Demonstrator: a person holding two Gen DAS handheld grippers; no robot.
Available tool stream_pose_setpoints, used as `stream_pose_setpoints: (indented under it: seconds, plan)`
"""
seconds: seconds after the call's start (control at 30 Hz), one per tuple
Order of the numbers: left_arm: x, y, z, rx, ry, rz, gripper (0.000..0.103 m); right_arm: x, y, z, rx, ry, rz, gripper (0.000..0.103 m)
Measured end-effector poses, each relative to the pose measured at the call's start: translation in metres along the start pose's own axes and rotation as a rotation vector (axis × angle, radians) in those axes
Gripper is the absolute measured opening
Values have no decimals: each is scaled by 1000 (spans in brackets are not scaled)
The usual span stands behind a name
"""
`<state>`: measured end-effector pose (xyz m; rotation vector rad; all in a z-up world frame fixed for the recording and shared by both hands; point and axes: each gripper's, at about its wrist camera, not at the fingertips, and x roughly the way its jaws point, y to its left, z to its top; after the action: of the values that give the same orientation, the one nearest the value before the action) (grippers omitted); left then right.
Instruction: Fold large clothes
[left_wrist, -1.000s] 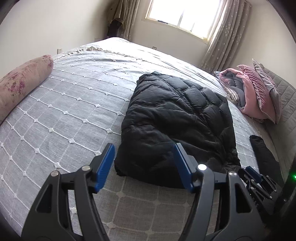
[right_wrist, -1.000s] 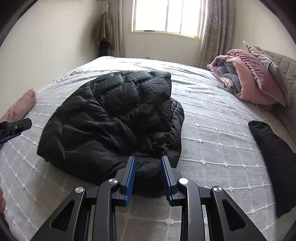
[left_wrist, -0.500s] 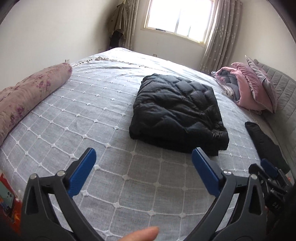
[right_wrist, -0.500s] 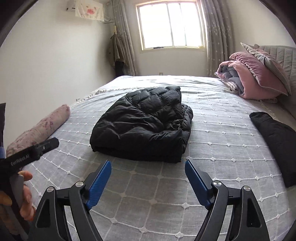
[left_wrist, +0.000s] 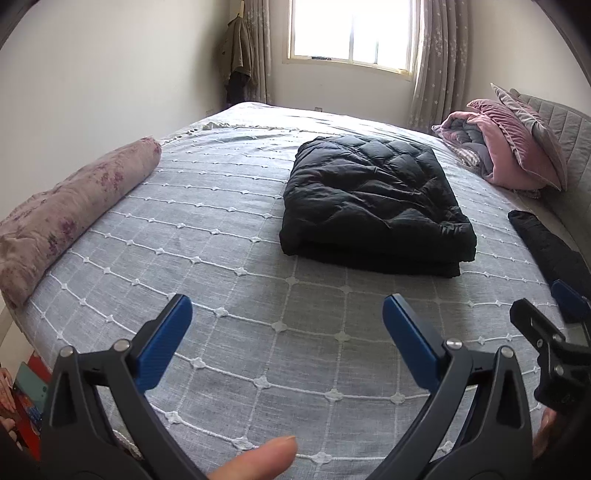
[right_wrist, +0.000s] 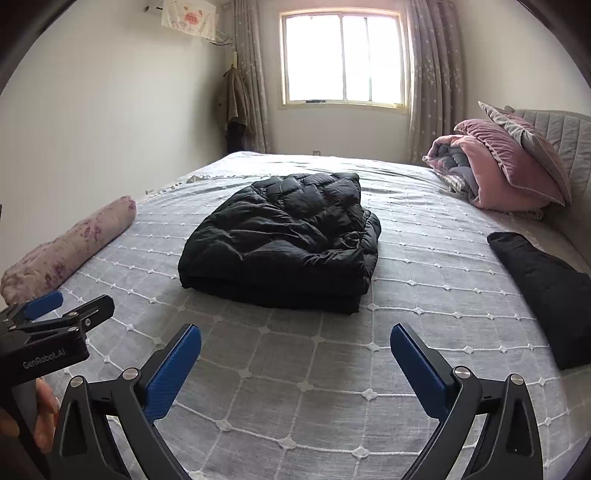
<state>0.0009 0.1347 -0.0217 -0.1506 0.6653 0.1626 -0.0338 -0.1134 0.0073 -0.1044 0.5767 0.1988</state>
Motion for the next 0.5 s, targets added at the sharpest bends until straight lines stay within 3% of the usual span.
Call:
stream_pose_setpoints:
  seconds: [0.5]
  plan:
    - [9, -31, -3, 66, 10, -18, 103, 6, -10, -2, 25, 32, -41, 103]
